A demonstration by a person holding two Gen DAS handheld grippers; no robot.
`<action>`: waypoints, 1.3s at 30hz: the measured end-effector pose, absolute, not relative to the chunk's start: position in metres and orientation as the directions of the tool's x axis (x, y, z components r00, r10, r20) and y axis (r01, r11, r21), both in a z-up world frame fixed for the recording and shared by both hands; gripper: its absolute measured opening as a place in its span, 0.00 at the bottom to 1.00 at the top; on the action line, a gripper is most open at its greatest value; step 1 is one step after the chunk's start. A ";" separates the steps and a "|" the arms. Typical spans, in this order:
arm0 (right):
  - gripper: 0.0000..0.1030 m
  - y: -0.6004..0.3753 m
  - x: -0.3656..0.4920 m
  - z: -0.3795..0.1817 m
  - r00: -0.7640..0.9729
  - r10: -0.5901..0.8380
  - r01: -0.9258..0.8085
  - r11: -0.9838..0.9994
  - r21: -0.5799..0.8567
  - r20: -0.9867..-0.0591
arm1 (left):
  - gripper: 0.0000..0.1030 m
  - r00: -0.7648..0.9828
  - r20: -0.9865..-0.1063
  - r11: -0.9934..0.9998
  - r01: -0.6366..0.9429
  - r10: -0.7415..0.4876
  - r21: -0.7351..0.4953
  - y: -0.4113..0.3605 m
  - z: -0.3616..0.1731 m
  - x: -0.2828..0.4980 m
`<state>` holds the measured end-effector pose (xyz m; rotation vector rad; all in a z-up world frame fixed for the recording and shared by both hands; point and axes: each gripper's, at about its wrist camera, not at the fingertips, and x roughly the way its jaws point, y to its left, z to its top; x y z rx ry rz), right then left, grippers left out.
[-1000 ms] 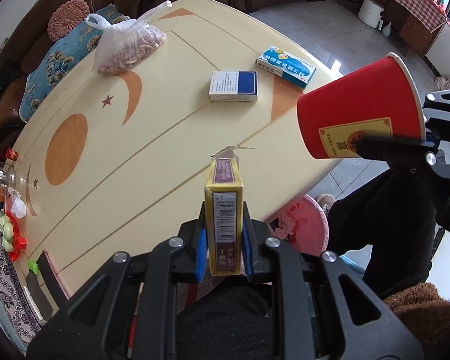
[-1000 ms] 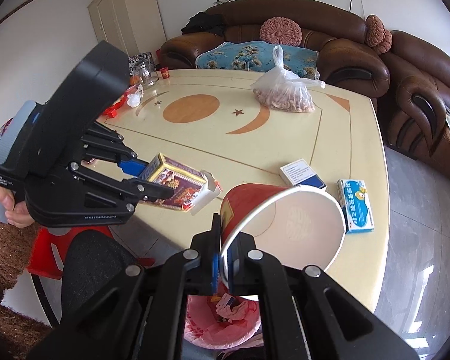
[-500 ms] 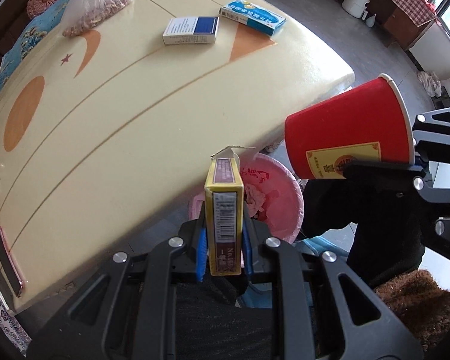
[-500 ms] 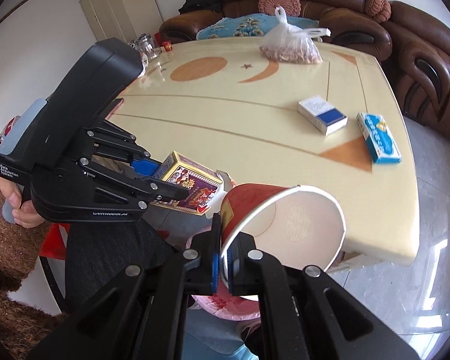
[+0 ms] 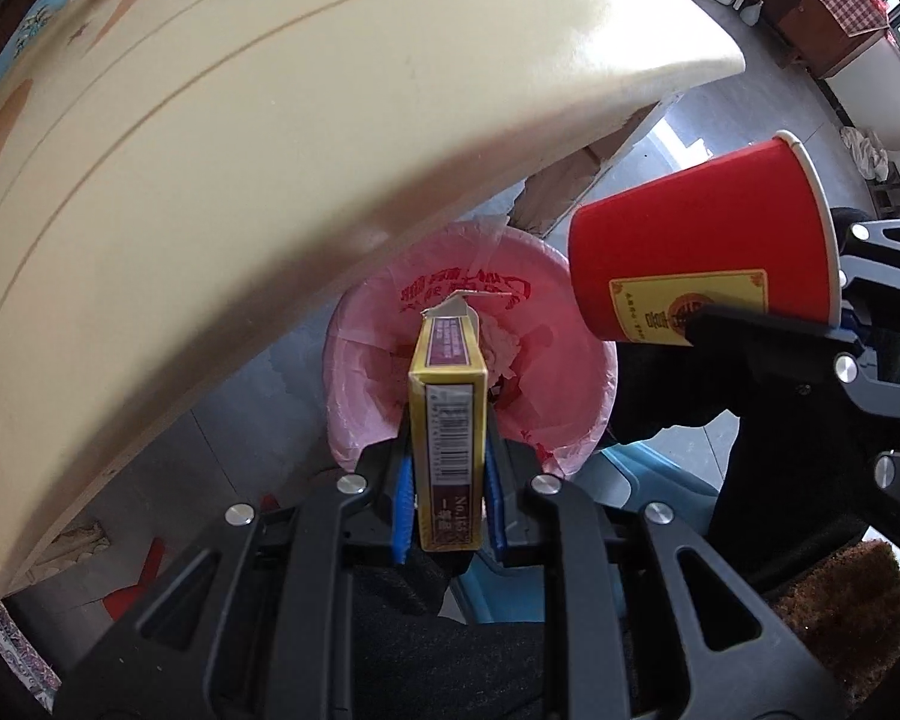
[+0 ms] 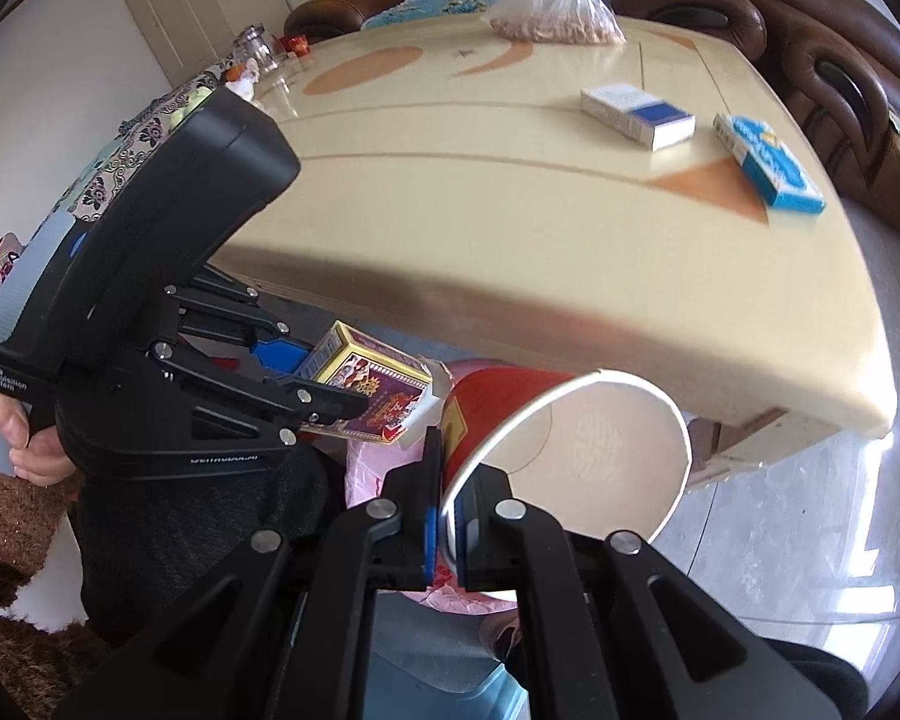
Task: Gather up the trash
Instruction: 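Carry the snack box with the left tool while the right tool carries the red cup to the bin, then open the left tool over the bin while the right tool releases the red cup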
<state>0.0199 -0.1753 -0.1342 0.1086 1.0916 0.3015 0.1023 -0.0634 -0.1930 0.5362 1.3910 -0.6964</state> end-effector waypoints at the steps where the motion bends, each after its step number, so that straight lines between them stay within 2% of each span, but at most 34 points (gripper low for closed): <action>1: 0.04 -0.175 0.020 -0.140 0.420 0.291 -0.181 0.955 0.235 -0.859 | 0.19 0.030 -0.991 0.695 0.716 -0.128 -0.068 -0.062 -0.199 0.103; 12: 0.04 -0.172 0.030 -0.206 0.352 0.292 -0.114 0.956 0.270 -0.889 | 0.19 -0.061 -0.991 0.732 0.669 -0.119 -0.129 -0.054 -0.257 0.102; 22: 0.04 -0.178 0.044 -0.255 0.283 0.313 -0.056 0.949 0.310 -0.906 | 0.19 -0.138 -0.989 0.740 0.660 -0.055 -0.133 -0.062 -0.302 0.100; 39: 0.04 -0.185 0.058 -0.307 0.201 0.329 -0.008 0.942 0.334 -0.923 | 0.19 -0.282 -0.958 0.774 0.615 0.040 -0.149 -0.069 -0.371 0.112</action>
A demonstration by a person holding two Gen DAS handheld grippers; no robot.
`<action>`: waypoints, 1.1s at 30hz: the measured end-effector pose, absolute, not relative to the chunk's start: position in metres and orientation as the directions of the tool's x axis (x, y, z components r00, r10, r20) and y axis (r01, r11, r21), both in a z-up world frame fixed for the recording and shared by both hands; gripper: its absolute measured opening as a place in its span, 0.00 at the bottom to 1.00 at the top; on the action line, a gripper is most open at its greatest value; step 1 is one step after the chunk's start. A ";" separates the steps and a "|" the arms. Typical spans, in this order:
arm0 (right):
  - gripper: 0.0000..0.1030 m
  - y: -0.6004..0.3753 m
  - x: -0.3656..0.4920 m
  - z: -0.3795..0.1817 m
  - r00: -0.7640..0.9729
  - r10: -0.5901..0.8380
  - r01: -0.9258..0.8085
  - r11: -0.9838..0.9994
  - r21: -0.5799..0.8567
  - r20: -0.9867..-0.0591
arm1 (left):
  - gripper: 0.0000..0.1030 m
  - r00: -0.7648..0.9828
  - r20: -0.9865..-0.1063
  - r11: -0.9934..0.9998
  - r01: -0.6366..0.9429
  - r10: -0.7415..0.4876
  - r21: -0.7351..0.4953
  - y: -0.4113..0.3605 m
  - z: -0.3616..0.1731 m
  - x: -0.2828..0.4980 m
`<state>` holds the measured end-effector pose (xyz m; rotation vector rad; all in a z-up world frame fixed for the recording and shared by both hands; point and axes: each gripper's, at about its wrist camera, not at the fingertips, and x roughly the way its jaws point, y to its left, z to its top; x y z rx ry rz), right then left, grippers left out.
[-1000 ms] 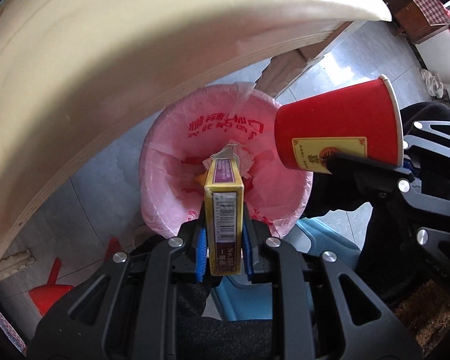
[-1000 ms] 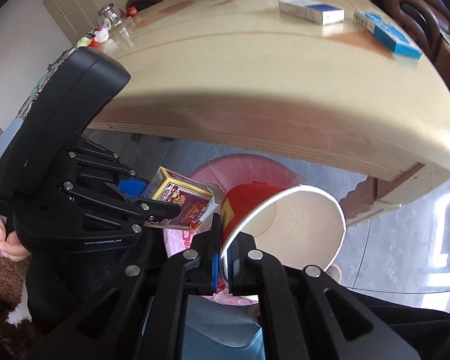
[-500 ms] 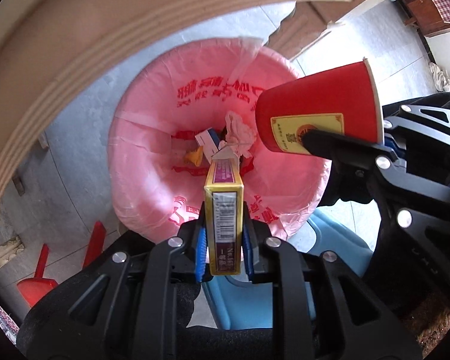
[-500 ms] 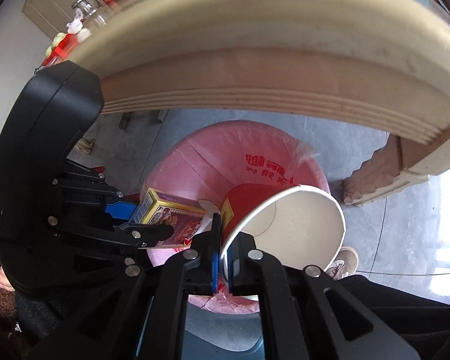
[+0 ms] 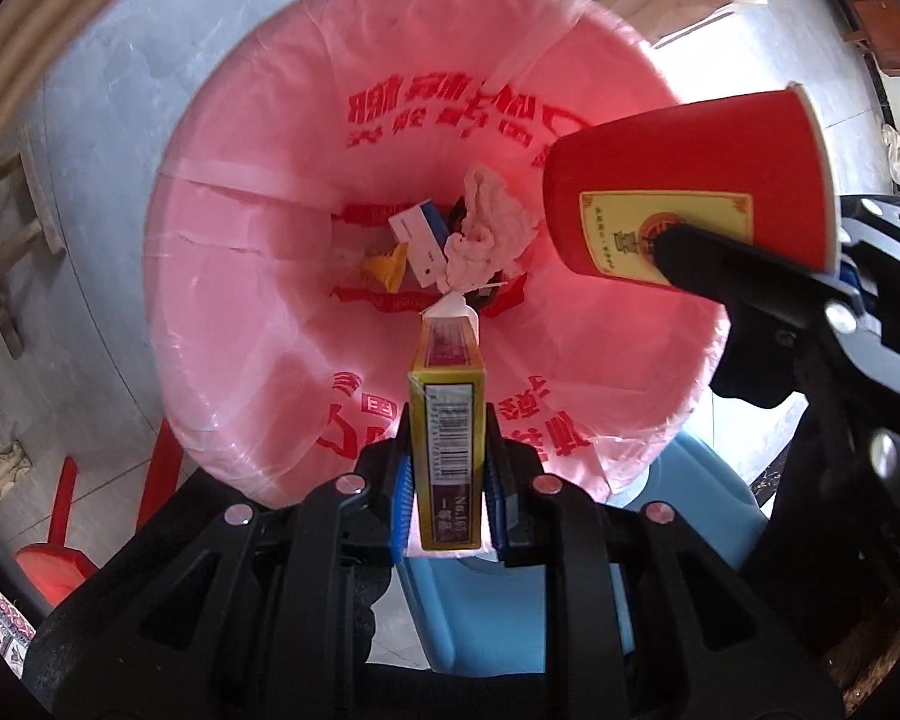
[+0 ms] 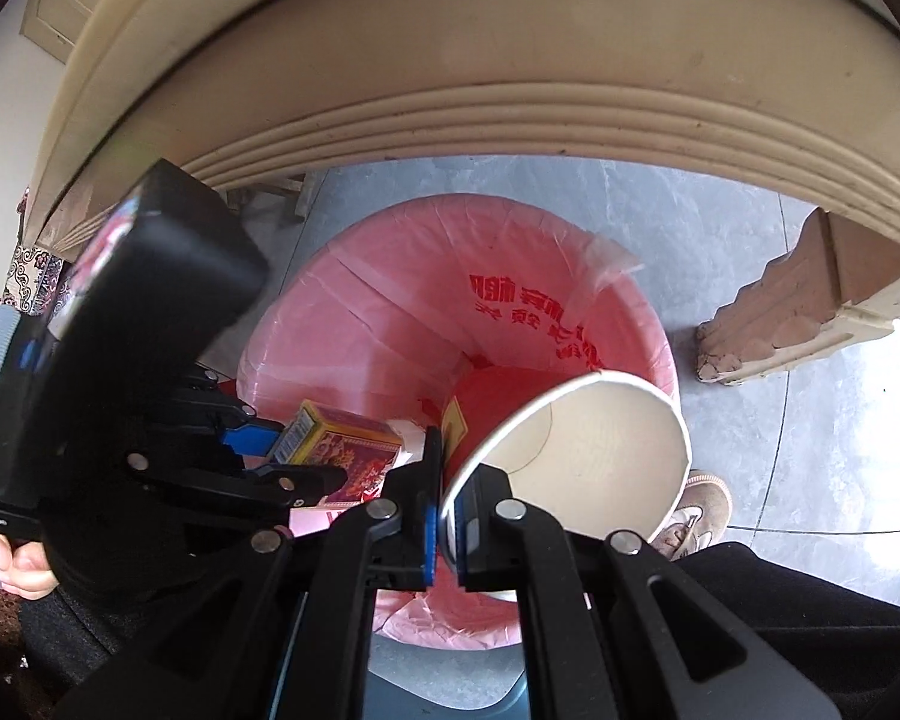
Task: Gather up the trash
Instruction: 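Open the left tool over the bin while the right tool releases the red cup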
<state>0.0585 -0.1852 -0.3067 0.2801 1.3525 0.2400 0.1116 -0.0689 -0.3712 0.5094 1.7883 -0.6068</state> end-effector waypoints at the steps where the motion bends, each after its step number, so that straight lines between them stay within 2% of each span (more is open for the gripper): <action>1: 0.04 -0.185 0.059 -0.308 0.198 0.334 -0.006 0.941 0.340 -0.922 | 0.19 -0.284 -0.958 0.777 0.612 0.046 -0.144 -0.069 -0.373 0.113; 19: 0.06 -0.182 0.063 -0.313 0.190 0.352 -0.001 0.933 0.359 -0.916 | 0.20 -0.282 -0.958 0.797 0.591 0.062 -0.122 -0.068 -0.379 0.120; 21: 0.06 -0.180 0.063 -0.312 0.190 0.350 -0.001 0.934 0.357 -0.917 | 0.25 -0.290 -0.956 0.806 0.576 0.051 -0.132 -0.065 -0.377 0.123; 22: 0.06 -0.180 0.062 -0.312 0.188 0.351 -0.001 0.934 0.357 -0.917 | 0.36 -0.294 -0.955 0.813 0.567 0.045 -0.136 -0.064 -0.377 0.125; 23: 0.08 -0.179 0.061 -0.313 0.186 0.353 0.000 0.933 0.359 -0.917 | 0.53 -0.296 -0.954 0.817 0.560 0.040 -0.140 -0.063 -0.377 0.126; 24: 0.11 -0.179 0.062 -0.312 0.183 0.353 0.001 0.933 0.359 -0.918 | 0.58 -0.294 -0.955 0.822 0.551 0.031 -0.143 -0.062 -0.376 0.128; 25: 0.18 -0.179 0.062 -0.312 0.183 0.351 0.004 0.934 0.358 -0.918 | 0.59 -0.290 -0.957 0.823 0.548 0.021 -0.147 -0.062 -0.374 0.129; 27: 0.24 -0.180 0.062 -0.311 0.189 0.344 0.014 0.936 0.352 -0.920 | 0.60 -0.285 -0.958 0.822 0.552 0.024 -0.143 -0.062 -0.373 0.130; 29: 0.38 -0.183 0.062 -0.310 0.193 0.331 0.028 0.939 0.343 -0.924 | 0.60 -0.292 -0.956 0.828 0.543 0.029 -0.141 -0.061 -0.374 0.130; 31: 0.43 -0.187 0.061 -0.308 0.207 0.338 0.041 0.935 0.353 -0.918 | 0.60 -0.298 -0.954 0.829 0.540 0.032 -0.141 -0.061 -0.375 0.130; 33: 0.43 -0.188 0.062 -0.307 0.212 0.333 0.038 0.937 0.348 -0.919 | 0.60 -0.292 -0.956 0.824 0.549 0.038 -0.135 -0.061 -0.375 0.129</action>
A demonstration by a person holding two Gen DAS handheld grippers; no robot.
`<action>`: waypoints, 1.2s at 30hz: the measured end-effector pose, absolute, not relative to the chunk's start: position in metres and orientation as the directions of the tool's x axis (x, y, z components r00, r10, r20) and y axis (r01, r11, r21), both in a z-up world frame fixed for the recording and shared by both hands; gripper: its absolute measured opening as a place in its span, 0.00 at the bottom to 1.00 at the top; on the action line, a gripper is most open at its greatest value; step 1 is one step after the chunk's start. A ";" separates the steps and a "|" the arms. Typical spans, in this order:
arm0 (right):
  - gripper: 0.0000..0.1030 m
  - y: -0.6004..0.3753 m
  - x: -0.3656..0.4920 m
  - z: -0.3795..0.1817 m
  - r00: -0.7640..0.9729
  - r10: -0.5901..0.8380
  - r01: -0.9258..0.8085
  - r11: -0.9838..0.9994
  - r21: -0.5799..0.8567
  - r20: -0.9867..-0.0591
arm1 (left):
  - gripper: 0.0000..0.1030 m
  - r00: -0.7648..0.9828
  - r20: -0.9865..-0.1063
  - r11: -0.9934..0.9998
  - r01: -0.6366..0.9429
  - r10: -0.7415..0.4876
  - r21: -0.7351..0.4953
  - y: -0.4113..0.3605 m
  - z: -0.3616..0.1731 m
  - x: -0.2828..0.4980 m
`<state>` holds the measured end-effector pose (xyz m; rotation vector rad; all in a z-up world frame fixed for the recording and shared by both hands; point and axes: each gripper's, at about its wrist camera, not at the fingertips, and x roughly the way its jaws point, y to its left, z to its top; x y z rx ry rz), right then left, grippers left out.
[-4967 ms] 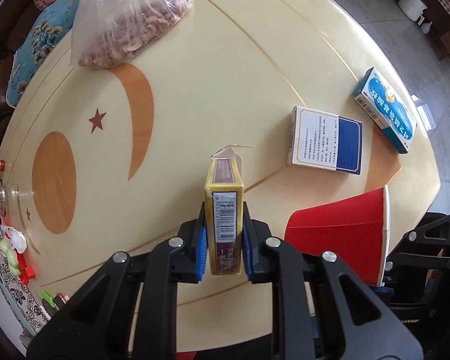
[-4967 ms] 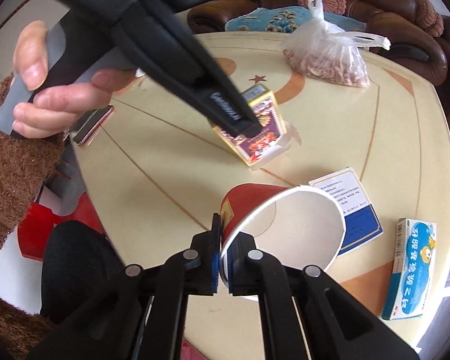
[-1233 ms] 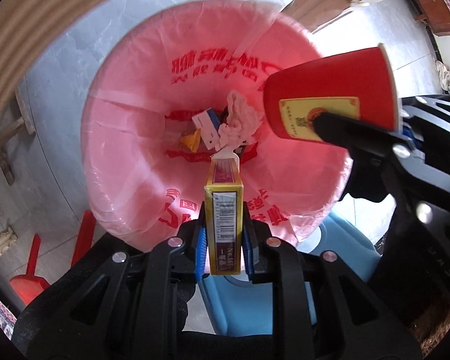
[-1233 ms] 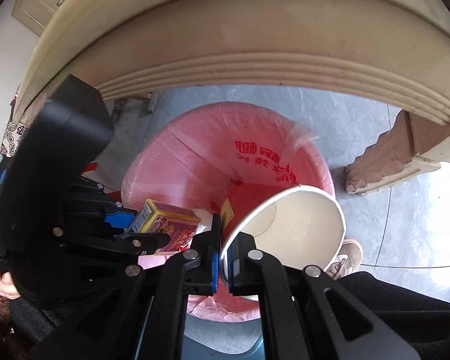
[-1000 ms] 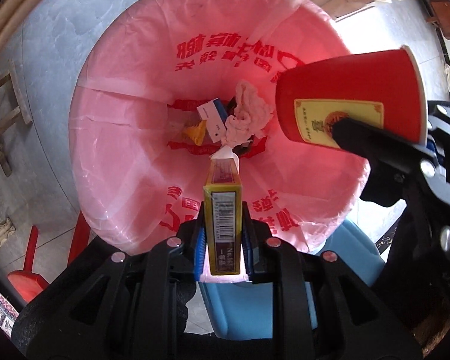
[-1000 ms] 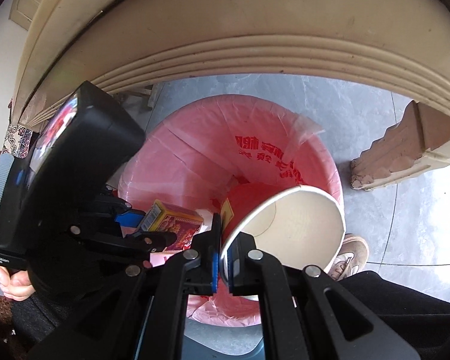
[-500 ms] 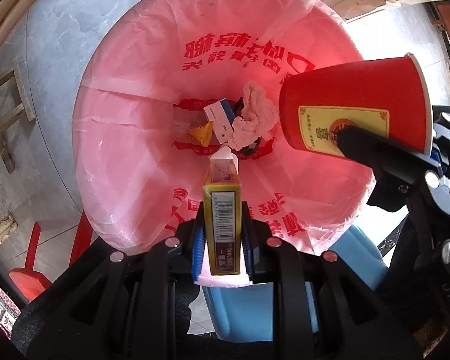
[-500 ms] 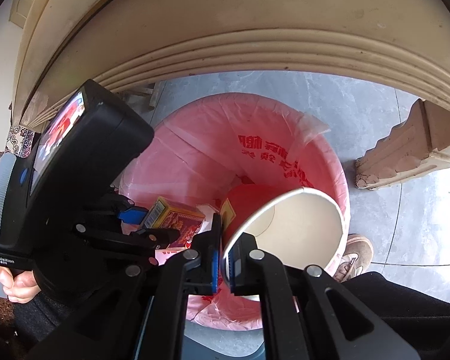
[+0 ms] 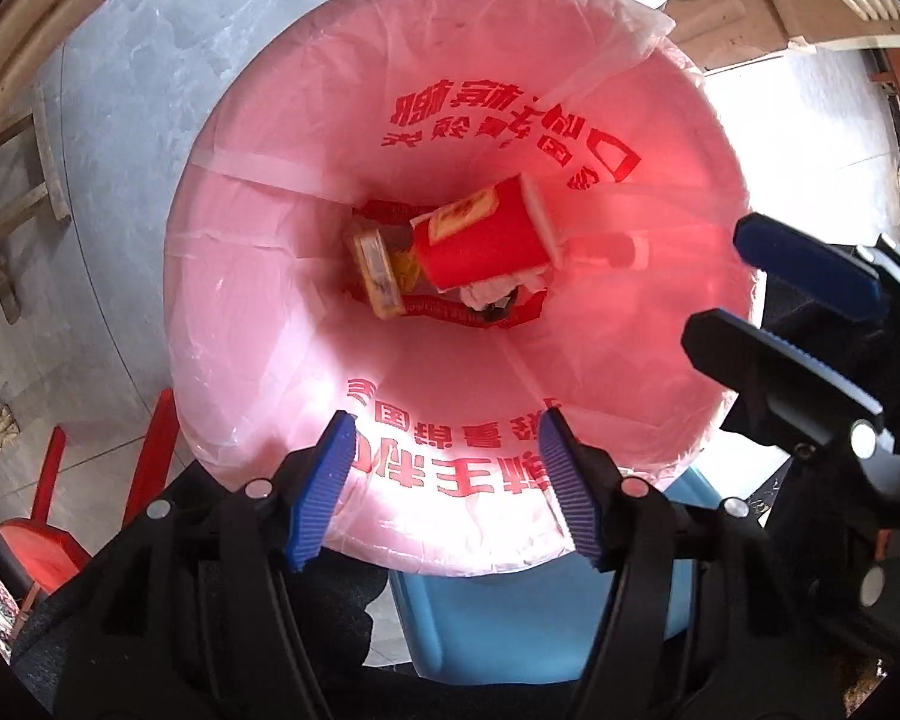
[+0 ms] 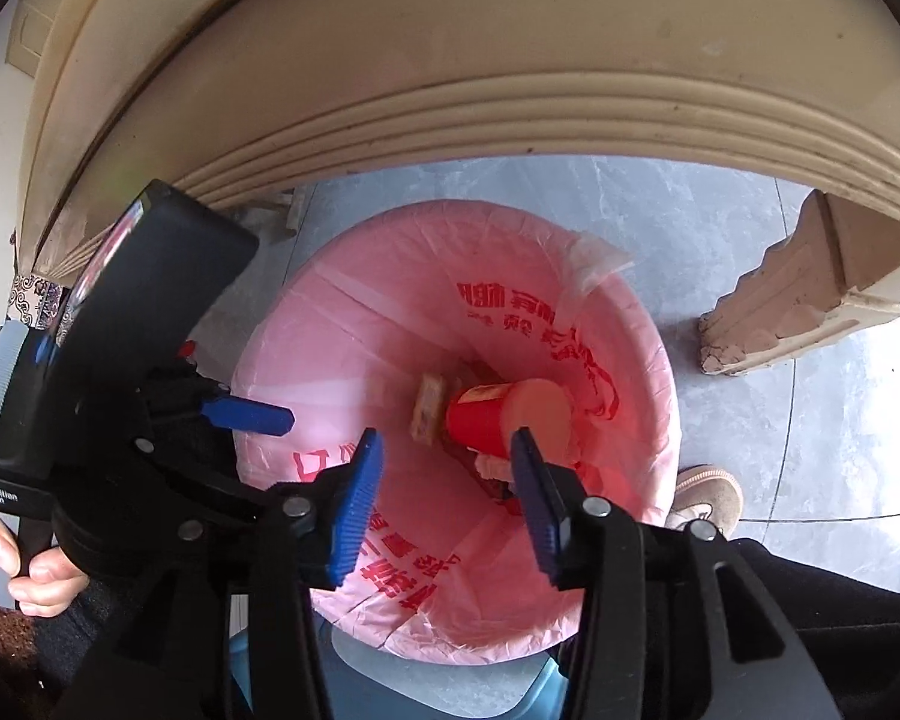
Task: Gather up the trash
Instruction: 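Open the left tool over the bin while the right tool releases the red cup, then move both tools back up over the table toward the two medicine boxes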
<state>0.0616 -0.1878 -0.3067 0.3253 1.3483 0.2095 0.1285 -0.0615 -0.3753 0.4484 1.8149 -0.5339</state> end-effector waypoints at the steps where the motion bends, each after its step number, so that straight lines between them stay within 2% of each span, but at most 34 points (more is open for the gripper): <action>1: 0.43 -0.187 0.061 -0.306 0.215 0.329 0.036 0.938 0.344 -0.920 | 0.60 -0.292 -0.956 0.824 0.551 0.039 -0.134 -0.062 -0.375 0.129; 6: 0.44 -0.191 0.063 -0.309 0.211 0.331 0.041 0.937 0.347 -0.920 | 0.60 -0.288 -0.957 0.825 0.550 0.042 -0.129 -0.062 -0.375 0.128; 10: 0.50 -0.194 0.063 -0.310 0.216 0.320 0.055 0.939 0.339 -0.922 | 0.61 -0.283 -0.958 0.835 0.537 0.040 -0.124 -0.061 -0.374 0.128; 18: 0.52 -0.198 0.059 -0.302 0.221 0.323 0.065 0.937 0.344 -0.920 | 0.70 -0.231 -0.971 0.801 0.591 0.054 -0.096 -0.069 -0.358 0.119; 19: 0.53 -0.197 0.058 -0.299 0.218 0.328 0.062 0.935 0.349 -0.919 | 0.72 -0.218 -0.974 0.788 0.609 0.055 -0.092 -0.072 -0.354 0.115; 20: 0.59 -0.197 0.056 -0.296 0.220 0.334 0.057 0.934 0.353 -0.917 | 0.72 -0.209 -0.976 0.778 0.622 0.055 -0.090 -0.074 -0.350 0.112; 23: 0.76 -0.197 0.050 -0.281 0.248 0.347 0.047 0.928 0.369 -0.904 | 0.73 -0.181 -0.983 0.743 0.663 0.039 -0.093 -0.078 -0.332 0.099; 25: 0.81 -0.198 0.046 -0.270 0.266 0.340 0.046 0.930 0.364 -0.902 | 0.74 -0.163 -0.986 0.738 0.669 0.022 -0.094 -0.079 -0.320 0.094; 33: 0.81 -0.202 0.026 -0.206 0.332 0.321 0.004 0.940 0.341 -0.887 | 0.75 -0.059 -0.997 0.754 0.653 -0.044 -0.072 -0.075 -0.248 0.075; 36: 0.81 -0.209 0.022 -0.174 0.346 0.339 -0.028 0.936 0.351 -0.875 | 0.75 -0.011 -0.998 0.735 0.677 -0.059 -0.051 -0.071 -0.203 0.073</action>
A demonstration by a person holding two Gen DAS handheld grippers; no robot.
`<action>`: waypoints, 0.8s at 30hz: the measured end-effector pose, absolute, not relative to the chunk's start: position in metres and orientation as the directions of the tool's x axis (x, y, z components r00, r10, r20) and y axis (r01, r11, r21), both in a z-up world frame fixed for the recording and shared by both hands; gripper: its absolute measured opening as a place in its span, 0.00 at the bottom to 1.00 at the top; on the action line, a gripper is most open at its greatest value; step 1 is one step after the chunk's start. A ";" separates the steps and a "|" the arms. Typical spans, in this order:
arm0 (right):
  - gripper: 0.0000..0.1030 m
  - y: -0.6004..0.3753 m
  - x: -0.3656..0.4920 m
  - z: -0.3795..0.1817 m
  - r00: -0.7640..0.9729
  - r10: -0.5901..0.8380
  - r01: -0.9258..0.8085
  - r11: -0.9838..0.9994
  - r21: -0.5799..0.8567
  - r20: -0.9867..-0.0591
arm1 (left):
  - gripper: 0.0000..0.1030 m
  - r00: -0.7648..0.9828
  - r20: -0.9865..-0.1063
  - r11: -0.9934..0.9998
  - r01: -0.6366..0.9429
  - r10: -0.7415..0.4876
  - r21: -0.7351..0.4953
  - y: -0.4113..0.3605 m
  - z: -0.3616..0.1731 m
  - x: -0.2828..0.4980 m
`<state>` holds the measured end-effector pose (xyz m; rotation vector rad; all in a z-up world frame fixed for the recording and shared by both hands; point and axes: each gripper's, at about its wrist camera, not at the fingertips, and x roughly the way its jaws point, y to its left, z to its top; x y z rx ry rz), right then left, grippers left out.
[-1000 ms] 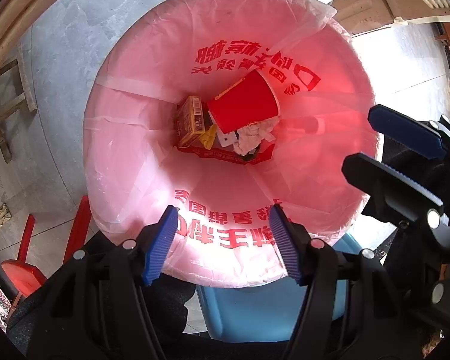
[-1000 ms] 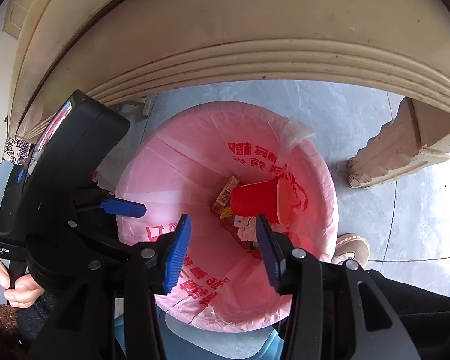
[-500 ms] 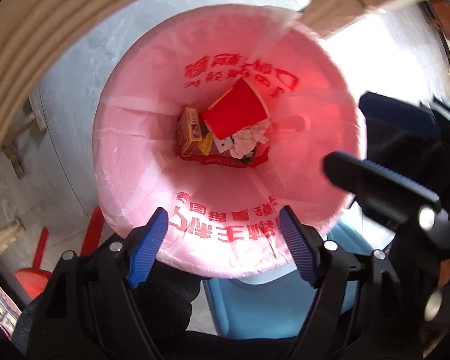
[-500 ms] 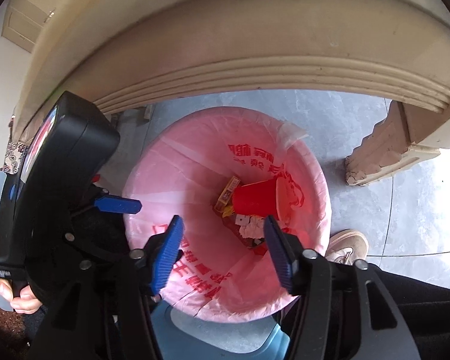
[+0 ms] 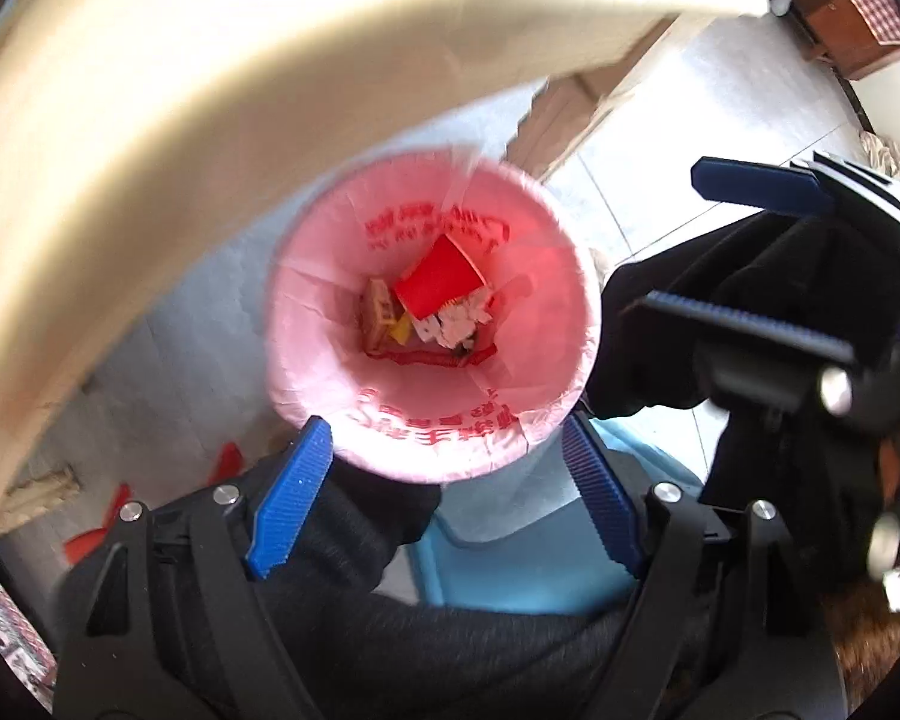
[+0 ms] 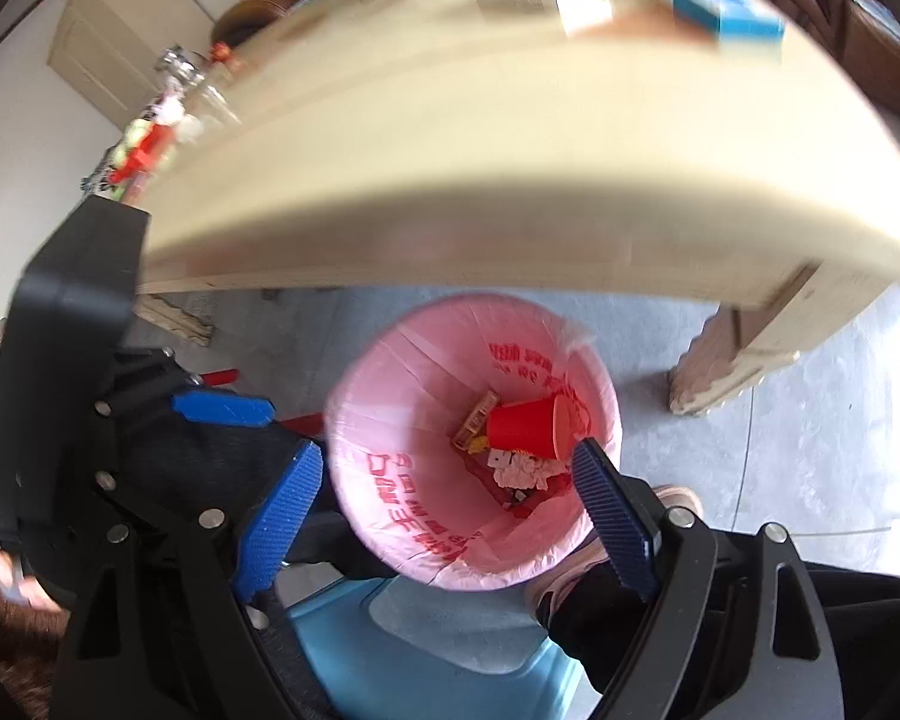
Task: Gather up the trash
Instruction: 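Move both tools back up over the table toward the two medicine boxes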
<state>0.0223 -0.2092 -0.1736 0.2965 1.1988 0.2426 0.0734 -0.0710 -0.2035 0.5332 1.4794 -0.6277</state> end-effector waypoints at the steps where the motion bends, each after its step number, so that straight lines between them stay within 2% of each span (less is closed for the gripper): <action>1: 0.81 -0.213 0.024 -0.161 0.352 0.345 -0.042 0.935 0.353 -0.870 | 0.75 0.003 -0.997 0.728 0.684 -0.075 -0.053 -0.070 -0.186 0.075; 4: 0.81 -0.233 0.031 -0.114 0.379 0.354 -0.072 0.932 0.354 -0.855 | 0.75 0.029 -0.994 0.731 0.681 -0.103 -0.056 -0.070 -0.137 0.088; 8: 0.88 -0.266 0.050 -0.059 0.404 0.372 -0.106 0.927 0.361 -0.836 | 0.75 0.051 -0.987 0.774 0.627 -0.152 -0.087 -0.077 -0.062 0.124; 12: 0.88 -0.291 0.079 -0.011 0.402 0.337 -0.149 0.942 0.302 -0.852 | 0.75 0.119 -0.976 0.816 0.572 -0.182 -0.082 -0.099 0.005 0.165; 14: 0.88 -0.303 0.101 0.009 0.403 0.305 -0.167 0.951 0.259 -0.863 | 0.80 0.158 -0.970 0.855 0.513 -0.184 -0.078 -0.112 0.026 0.187; 18: 0.88 -0.325 0.146 0.030 0.373 0.279 -0.191 0.956 0.221 -0.885 | 0.80 0.131 -0.972 0.897 0.425 -0.194 -0.122 -0.137 0.034 0.229; 24: 0.88 -0.348 0.197 0.028 0.314 0.276 -0.232 0.950 0.209 -0.908 | 0.80 0.014 -0.968 0.935 0.261 -0.251 -0.239 -0.167 0.004 0.277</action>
